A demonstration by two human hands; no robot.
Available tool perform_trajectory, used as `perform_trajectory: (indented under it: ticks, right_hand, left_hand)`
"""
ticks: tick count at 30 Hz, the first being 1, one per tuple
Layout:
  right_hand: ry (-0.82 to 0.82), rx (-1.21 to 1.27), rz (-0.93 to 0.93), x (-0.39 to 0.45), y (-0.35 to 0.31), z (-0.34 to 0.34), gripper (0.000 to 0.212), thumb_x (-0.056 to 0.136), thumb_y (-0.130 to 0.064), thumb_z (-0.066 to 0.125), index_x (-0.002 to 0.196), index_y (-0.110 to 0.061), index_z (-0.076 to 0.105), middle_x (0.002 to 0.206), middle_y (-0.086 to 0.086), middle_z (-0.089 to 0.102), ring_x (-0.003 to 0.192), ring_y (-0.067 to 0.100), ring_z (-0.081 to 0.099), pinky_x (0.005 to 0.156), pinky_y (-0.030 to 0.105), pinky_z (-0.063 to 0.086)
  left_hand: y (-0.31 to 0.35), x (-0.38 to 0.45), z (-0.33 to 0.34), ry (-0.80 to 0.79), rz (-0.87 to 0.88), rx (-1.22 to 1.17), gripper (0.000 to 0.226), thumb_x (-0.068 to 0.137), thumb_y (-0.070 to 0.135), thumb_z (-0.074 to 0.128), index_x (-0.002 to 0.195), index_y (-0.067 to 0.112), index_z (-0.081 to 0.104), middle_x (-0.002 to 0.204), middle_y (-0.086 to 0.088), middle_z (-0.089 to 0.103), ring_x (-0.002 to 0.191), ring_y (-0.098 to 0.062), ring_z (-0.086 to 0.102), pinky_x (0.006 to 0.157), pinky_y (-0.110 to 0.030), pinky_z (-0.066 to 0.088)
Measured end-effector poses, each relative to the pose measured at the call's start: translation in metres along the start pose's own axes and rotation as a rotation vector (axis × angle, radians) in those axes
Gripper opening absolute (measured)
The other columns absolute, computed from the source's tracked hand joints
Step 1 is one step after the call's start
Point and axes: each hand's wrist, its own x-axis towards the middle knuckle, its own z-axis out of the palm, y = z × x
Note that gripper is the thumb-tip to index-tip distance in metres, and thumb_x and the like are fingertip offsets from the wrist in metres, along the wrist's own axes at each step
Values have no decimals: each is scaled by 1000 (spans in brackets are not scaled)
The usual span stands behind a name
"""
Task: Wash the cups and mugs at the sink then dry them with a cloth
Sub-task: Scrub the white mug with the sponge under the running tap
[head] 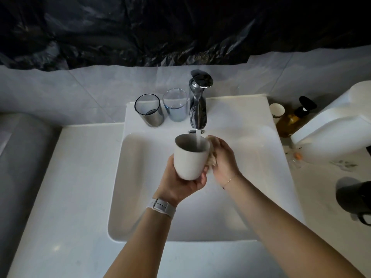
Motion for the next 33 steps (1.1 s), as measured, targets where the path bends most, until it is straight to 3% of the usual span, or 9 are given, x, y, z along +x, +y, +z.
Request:
perform_trajectory:
  ticks: [2, 6, 12, 16, 19, 21, 25, 30, 33]
  right_hand:
    - [-73, 99, 174, -2, -1, 9, 42, 93, -29, 45, 53, -19, 54, 45, -2, 43, 50, 19, 38, 51, 25, 34]
    - [-173, 272, 378, 5, -1, 28, 36, 93, -49, 50, 73, -20, 61, 69, -2, 66, 66, 15, 63, 70, 26, 50]
    - [-148, 237, 330, 14, 4, 52, 18, 90, -8, 59, 73, -11, 53, 81, 12, 58, 64, 17, 63, 67, 26, 54]
    - [-124, 216, 199, 18, -7, 49, 15, 85, 2, 61, 91, -11, 57, 88, 13, 64, 58, 16, 59, 66, 30, 52]
    - [-130, 66, 213, 10, -13, 34, 15, 90, -6, 60, 101, -16, 61, 69, 3, 61, 48, 12, 53, 47, 22, 41]
    - [-74, -17, 244, 3, -12, 20, 5, 91, -20, 63, 91, -16, 60, 57, 3, 53, 39, 13, 45, 41, 18, 35]
    - [87, -138, 261, -13, -12, -8, 48, 86, -60, 56, 62, -20, 44, 51, 0, 36, 39, 12, 29, 39, 18, 21]
    - [259, -162, 268, -33, -12, -39, 48, 93, -54, 48, 62, -19, 39, 52, -1, 34, 43, 12, 27, 45, 24, 20]
    - [338, -271, 240, -44, -13, -54, 48, 95, -53, 45, 62, -18, 41, 51, -1, 38, 43, 12, 31, 45, 23, 25]
  left_hand:
    - [6, -4, -12, 18, 102, 34, 42, 91, 48, 51, 111, 15, 67, 106, -14, 66, 87, -30, 66, 77, -35, 48]
    - [14, -16, -37, 63, 272, 117, 35, 95, 45, 49, 86, 26, 77, 103, -7, 71, 93, -28, 69, 81, -40, 49]
    - [20, -30, -47, 82, 317, 64, 32, 93, 44, 52, 89, 23, 75, 104, -10, 71, 92, -29, 70, 75, -40, 54]
    - [23, -27, -51, 99, 299, 50, 34, 90, 45, 54, 113, 22, 62, 114, -12, 67, 105, -32, 64, 80, -40, 55]
    - [23, -21, -46, 84, 274, 53, 38, 88, 45, 57, 119, 23, 59, 119, -12, 65, 112, -34, 61, 81, -42, 55]
    - [22, -15, -41, 85, 253, 56, 38, 86, 46, 60, 117, 24, 60, 119, -12, 65, 112, -33, 61, 80, -42, 55]
    - [19, 2, -24, 113, 264, 205, 40, 86, 48, 60, 117, 23, 61, 116, -11, 67, 110, -31, 62, 86, -47, 55]
    - [20, 10, 11, 138, 343, 558, 22, 96, 40, 50, 94, 25, 66, 89, -4, 66, 83, -23, 63, 67, -40, 54]
    - [19, 12, 19, 197, 471, 773, 27, 86, 46, 60, 95, 21, 68, 89, -2, 62, 80, -19, 59, 65, -33, 52]
